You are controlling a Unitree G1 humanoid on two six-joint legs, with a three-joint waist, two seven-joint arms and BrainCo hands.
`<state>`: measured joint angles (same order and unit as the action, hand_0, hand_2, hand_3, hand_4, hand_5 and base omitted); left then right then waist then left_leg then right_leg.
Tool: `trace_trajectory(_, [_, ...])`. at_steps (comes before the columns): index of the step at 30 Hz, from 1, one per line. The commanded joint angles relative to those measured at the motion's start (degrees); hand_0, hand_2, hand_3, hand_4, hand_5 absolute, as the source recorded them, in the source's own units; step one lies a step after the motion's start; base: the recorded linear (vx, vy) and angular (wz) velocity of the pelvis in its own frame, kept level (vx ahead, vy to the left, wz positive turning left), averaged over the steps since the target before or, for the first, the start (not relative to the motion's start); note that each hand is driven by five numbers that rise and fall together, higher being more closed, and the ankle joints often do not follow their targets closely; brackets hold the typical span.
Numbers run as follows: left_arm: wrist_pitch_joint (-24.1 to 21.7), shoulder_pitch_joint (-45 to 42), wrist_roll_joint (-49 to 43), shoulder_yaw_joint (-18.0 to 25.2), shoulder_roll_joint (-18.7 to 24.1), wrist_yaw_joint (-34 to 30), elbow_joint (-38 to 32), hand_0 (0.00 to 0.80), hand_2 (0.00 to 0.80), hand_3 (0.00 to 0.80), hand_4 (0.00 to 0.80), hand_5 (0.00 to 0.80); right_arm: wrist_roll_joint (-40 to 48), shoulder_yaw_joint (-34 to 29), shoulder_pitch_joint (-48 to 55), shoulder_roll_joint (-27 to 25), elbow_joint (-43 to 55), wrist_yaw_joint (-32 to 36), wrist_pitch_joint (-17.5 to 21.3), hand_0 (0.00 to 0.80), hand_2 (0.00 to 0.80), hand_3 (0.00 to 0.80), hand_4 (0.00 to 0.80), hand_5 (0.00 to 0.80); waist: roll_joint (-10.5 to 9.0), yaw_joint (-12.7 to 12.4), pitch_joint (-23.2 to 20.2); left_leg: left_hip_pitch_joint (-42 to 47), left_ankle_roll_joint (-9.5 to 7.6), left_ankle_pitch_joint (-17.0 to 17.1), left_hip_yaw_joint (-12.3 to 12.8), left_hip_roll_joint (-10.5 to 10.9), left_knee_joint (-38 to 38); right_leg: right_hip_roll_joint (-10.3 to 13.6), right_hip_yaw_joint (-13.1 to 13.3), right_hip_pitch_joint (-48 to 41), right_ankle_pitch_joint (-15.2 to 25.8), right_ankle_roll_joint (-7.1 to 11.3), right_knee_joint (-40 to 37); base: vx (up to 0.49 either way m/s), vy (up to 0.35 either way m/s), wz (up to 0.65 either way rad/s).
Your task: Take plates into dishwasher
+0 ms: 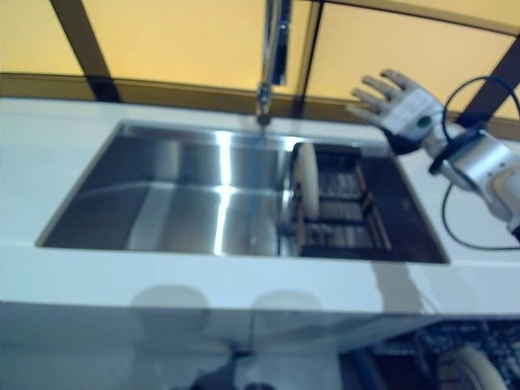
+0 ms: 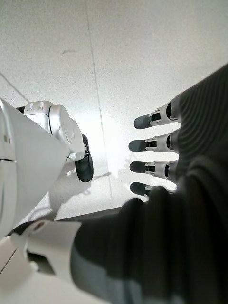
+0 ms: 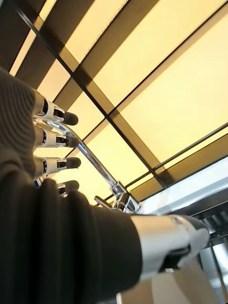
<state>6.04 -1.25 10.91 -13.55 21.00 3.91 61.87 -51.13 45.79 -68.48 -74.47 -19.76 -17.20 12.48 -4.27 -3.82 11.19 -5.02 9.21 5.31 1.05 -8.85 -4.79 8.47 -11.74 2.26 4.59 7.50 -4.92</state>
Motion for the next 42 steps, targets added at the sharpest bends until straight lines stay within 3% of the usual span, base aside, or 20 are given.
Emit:
trace_trajectory(1, [-1.0,2.4,1.1,-3.8,1.4,0.6,1.5,0.000,0.000,0.000,0.000,0.000,1.9,1.7,-7.8,-1.5,0.3,-1.7,-4.3,0.000,0.000,0.000,0.000,0.000,-0.59,-1.2,0.3,-0.6,-3.02,0.0,-1.0,3.6,-0.2,1.3,-1.2,-1.0,0.8,1.81,-0.1,-0.006,-0.002,0.09])
trace_trajectory(24, [-1.6,2.4,1.0,-3.6,1.5,0.3,1.1,0.000,0.000,0.000,0.000,0.000,2.5,1.0,-8.7,1.1,4.2,-0.9,-4.1,0.000,0.000,0.000,0.000,0.000,-0.75,-1.9,1.0,-0.6,-3.47,-0.6,-1.6,4.2,-0.2,1.5,-1.8,-1.2,0.4,1.69,-0.1,0.008,0.000,0.02])
trace_trajectory(42, [-2.3,3.8,1.9,-3.6,1.1,0.3,1.3,0.000,0.000,0.000,0.000,0.000,6.2,2.1,-6.5,4.8,5.0,2.4,-1.0,0.000,0.000,0.000,0.000,0.000,-0.63,-2.8,3.1,-1.5,-3.65,-0.4,-2.4,4.3,-0.2,1.6,-2.4,-0.3,0.4,1.29,0.3,-0.003,0.000,0.02])
